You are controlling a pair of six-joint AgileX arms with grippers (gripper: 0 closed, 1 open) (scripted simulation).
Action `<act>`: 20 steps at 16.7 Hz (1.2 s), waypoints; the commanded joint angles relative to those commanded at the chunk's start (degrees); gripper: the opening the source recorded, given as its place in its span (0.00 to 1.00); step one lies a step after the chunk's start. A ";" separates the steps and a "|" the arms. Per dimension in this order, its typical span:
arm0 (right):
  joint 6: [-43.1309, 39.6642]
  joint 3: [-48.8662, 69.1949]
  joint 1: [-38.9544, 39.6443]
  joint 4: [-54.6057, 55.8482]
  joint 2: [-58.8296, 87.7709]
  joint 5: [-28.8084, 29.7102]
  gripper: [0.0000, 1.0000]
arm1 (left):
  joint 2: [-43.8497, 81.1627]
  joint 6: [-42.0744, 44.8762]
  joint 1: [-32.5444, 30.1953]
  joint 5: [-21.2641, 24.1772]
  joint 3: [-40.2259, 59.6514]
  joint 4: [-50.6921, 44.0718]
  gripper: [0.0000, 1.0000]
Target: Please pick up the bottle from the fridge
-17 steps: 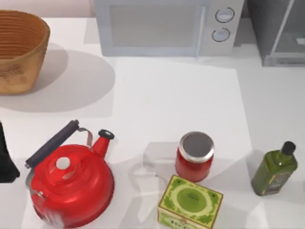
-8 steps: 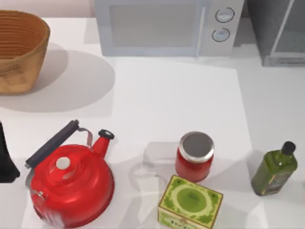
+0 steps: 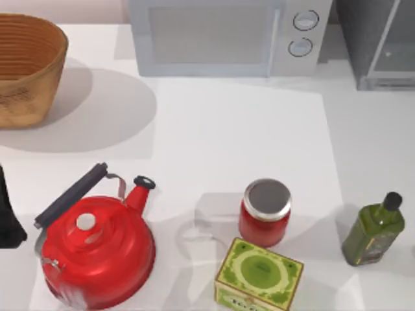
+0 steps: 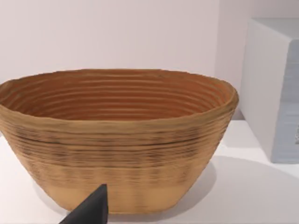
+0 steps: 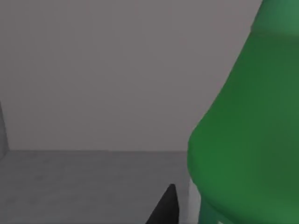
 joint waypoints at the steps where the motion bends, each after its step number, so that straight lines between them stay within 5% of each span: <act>1: 0.00 0.00 0.00 0.00 0.00 0.00 0.00 | 0.00 0.00 0.00 0.00 0.00 0.00 1.00; 20: 0.24 1.67 -0.17 -8.64 -6.68 -0.14 0.00 | 0.00 0.00 0.00 0.00 0.00 0.00 1.00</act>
